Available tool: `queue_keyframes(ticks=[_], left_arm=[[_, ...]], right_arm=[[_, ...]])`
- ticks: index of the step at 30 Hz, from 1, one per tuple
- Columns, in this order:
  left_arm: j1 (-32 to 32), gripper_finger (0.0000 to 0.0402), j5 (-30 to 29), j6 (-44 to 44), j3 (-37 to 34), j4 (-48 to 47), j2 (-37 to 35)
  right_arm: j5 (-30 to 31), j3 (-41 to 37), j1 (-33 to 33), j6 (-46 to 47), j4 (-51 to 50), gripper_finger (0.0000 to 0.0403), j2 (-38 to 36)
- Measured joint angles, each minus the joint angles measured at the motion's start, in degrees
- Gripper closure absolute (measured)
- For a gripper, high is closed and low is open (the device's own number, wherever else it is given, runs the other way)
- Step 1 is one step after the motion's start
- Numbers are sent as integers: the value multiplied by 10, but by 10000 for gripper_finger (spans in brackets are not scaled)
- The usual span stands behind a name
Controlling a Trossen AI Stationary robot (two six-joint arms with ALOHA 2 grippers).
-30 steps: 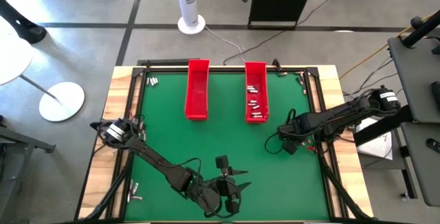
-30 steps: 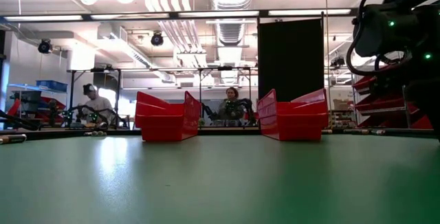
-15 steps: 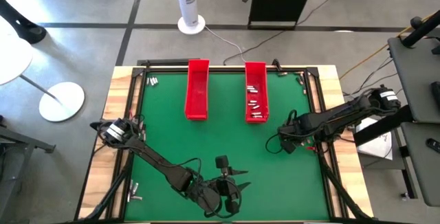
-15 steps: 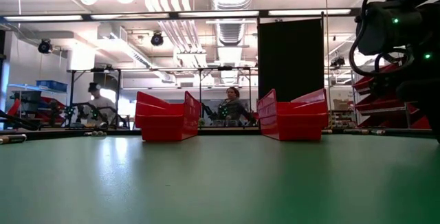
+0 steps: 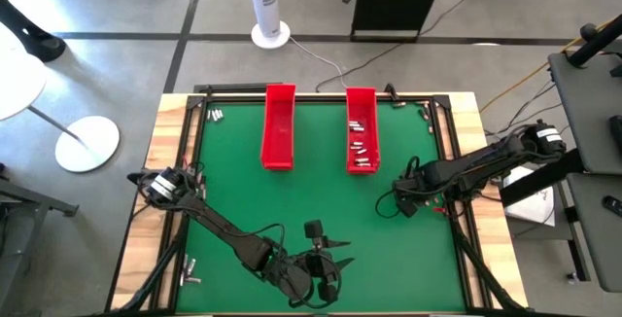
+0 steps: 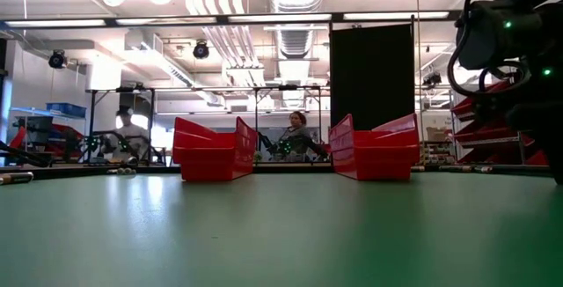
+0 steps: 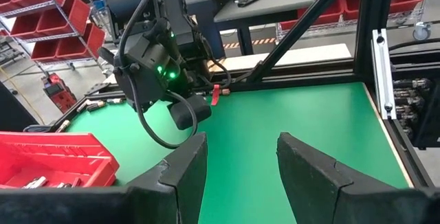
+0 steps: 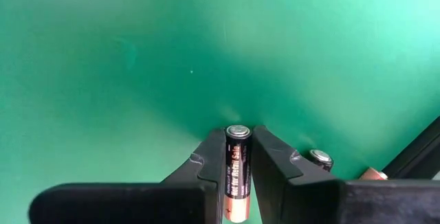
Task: Sort batteries
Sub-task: Put the brown battery into the left red bin
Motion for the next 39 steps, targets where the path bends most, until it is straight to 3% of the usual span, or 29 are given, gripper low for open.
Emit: queue_keyframes(ticks=[14,17,22,29,39], left_arm=[[14,244,-14,-50,-27,-12,0],[37,244,7,-101,-52,-38,0],[75,244,51,-149,-114,0,0],[100,244,74,-135,-196,118,0],[115,244,98,-84,-205,120,-17]], right_arm=[[59,51,12,-55,8,378,-18],[56,63,12,-68,8,381,-18],[46,101,13,-94,-9,385,-18],[43,173,13,-122,-52,396,-19],[39,131,20,-83,-15,395,1]])
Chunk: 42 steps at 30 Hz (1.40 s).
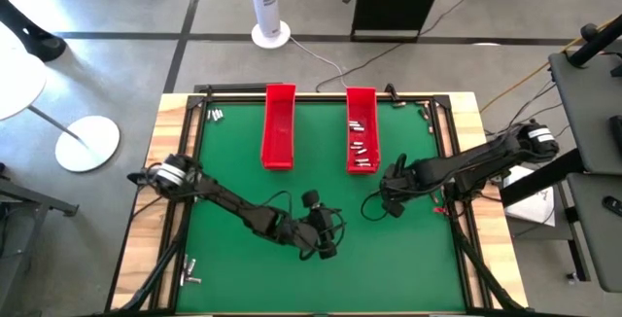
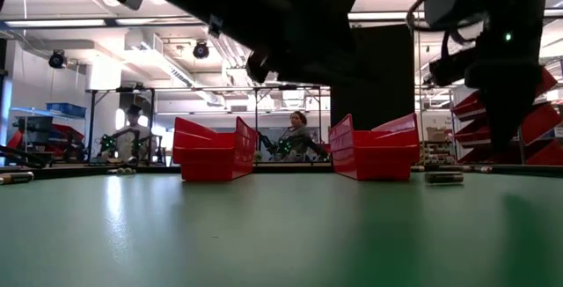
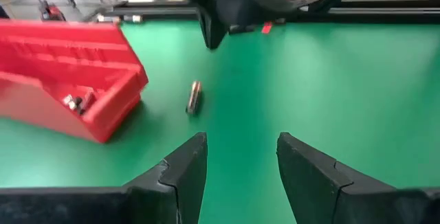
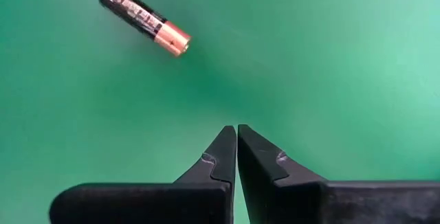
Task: Sort batteries
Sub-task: Put the brown battery into the left red bin
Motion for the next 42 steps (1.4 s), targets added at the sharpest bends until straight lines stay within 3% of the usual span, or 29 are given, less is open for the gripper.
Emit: queue_keyframes(ticks=[5,11,16,22,28,35,42], left_arm=[[0,244,10,26,-1,-7,-21],[0,244,10,21,-32,-14,-40],[2,244,10,6,-50,-8,-46],[3,244,9,8,-44,-2,-47],[3,244,9,8,-40,-3,-47],[3,244,9,9,-40,-3,-47],[-5,244,8,20,-40,13,-66]], right_arm=[[10,-16,3,-5,95,394,9],[51,-17,16,-153,173,380,4],[95,-47,11,-250,197,345,4],[94,-129,-18,-348,386,292,4],[62,-178,-44,-346,461,277,7],[36,-197,-31,-295,477,318,7],[47,-234,14,-221,577,347,9]])
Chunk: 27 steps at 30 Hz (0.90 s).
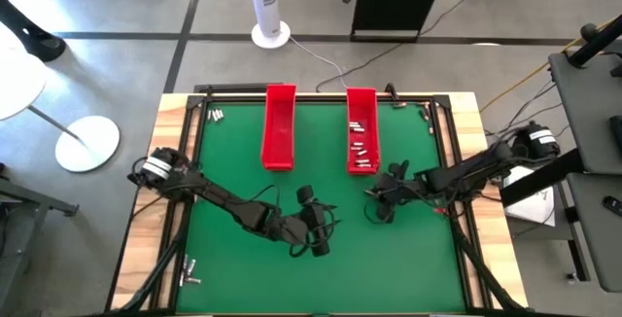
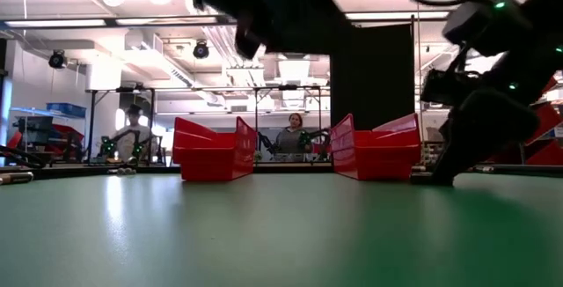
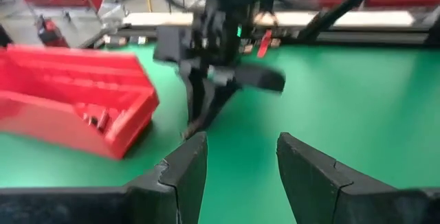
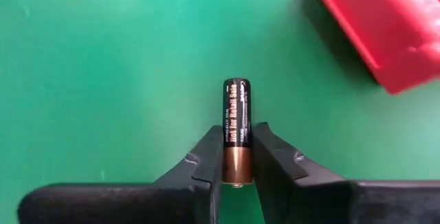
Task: Sort batteries
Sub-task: Put the brown battery into the left red bin
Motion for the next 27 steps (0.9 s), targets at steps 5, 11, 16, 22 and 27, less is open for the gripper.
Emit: queue_keyframes(ticks=[5,11,16,22,27], left_arm=[[-16,244,14,48,0,60,-1],[-15,244,52,77,0,110,-1],[-16,244,54,87,0,114,-1],[-15,244,54,97,0,128,-1],[-16,244,54,104,0,129,-1]], right_arm=[[86,-46,52,52,90,322,10],[131,-85,77,53,201,286,53],[156,-84,78,8,251,283,108],[188,-74,78,13,315,310,194],[199,-73,86,31,355,346,237]])
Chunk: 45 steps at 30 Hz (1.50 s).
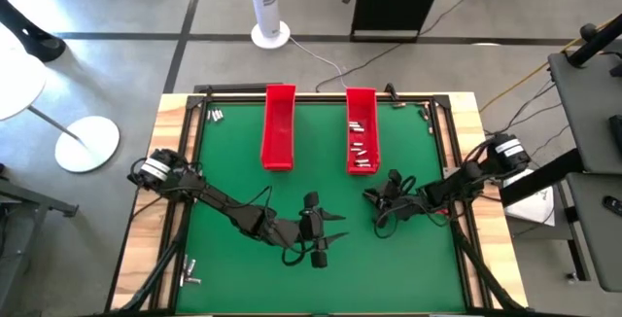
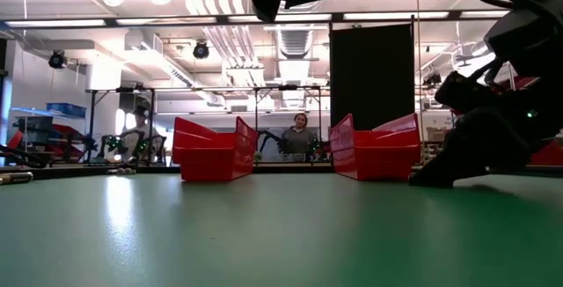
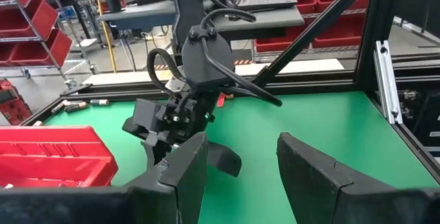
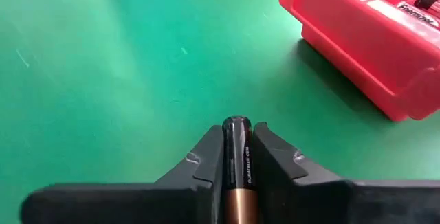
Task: Sort batteries
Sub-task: Put the brown battery into the left red bin
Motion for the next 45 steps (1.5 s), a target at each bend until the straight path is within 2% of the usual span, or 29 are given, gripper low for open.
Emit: queue_keyframes(ticks=[7,12,17,21,23,30,34,37,40,42,45], left_arm=[[-1,244,0,1,0,0,0],[-6,244,-5,10,0,-4,0],[-6,244,-33,4,0,-37,0],[-6,244,-53,-12,0,-63,0],[-6,244,-54,-14,0,-65,-1],[-14,244,-54,-10,0,-71,-8],[-21,244,-56,-13,-9,-89,-13],[-23,244,-89,-21,-36,-77,-26],[-22,244,-124,-20,-82,4,-35],[-20,244,-119,12,-118,125,-36],[-14,244,-65,70,-175,350,-21]], right_arm=[[-14,-1,1,14,-10,359,-17],[-32,15,0,8,-49,357,-82],[-81,81,2,-26,-184,357,-184],[-73,165,1,-58,-349,356,-248],[-71,206,1,-86,-393,356,-265],[-71,312,-18,-190,-411,356,-257],[-98,343,-20,-212,-411,356,-240],[-111,361,-17,-213,-407,355,-234],[-110,370,-11,-217,-369,355,-235],[-110,370,-7,-226,-312,355,-235],[-117,361,-3,-257,-188,355,-228]])
